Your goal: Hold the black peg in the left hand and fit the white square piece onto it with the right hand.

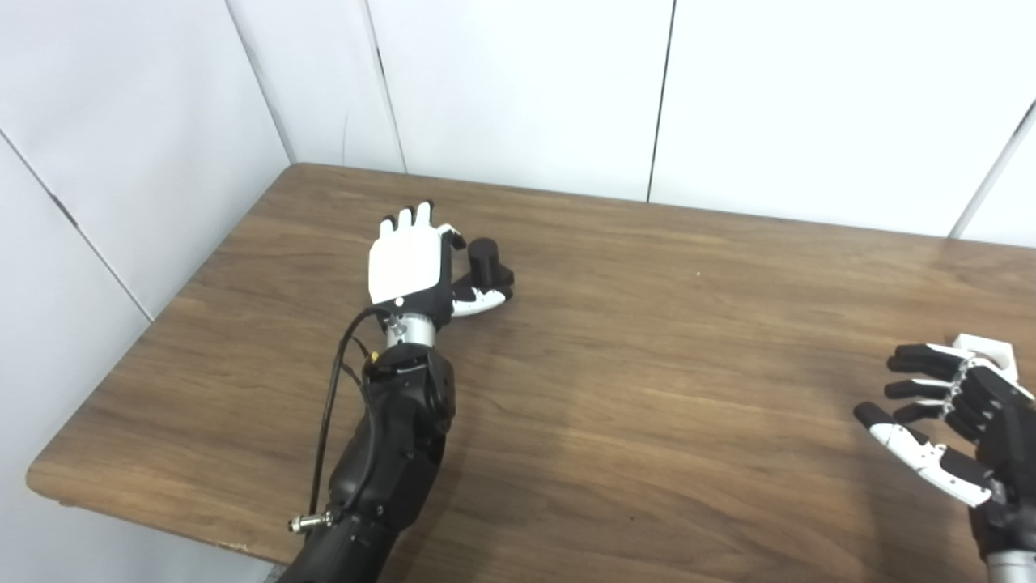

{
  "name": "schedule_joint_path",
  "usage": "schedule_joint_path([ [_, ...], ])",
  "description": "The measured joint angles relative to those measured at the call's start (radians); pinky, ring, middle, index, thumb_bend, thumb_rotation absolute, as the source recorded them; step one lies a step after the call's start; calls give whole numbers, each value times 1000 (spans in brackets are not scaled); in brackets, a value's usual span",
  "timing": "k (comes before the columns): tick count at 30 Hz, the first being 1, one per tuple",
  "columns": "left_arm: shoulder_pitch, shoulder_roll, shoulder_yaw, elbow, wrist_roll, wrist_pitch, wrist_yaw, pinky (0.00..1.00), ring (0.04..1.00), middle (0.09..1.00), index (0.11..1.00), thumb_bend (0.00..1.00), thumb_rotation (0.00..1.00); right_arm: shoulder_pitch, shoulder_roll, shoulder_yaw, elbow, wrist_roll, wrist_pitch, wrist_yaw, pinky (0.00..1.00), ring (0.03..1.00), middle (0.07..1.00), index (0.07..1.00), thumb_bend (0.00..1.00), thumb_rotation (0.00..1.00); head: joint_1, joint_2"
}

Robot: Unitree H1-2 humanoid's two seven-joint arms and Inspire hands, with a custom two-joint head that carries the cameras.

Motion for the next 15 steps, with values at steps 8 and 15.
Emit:
schedule_joint_path([
  [8,-1,2,1,55,-1,0,8,1000,1000,1000,679,893,507,0,0,0,0,-3,16,1,444,570,646,637,532,0,-5,0],
  [15,-16,22,-8,109,-60,-1,25,1000,1000,1000,640,915,483,0,0,1,-4,-6,20,1,440,570,646,631,530,0,-9,2],
])
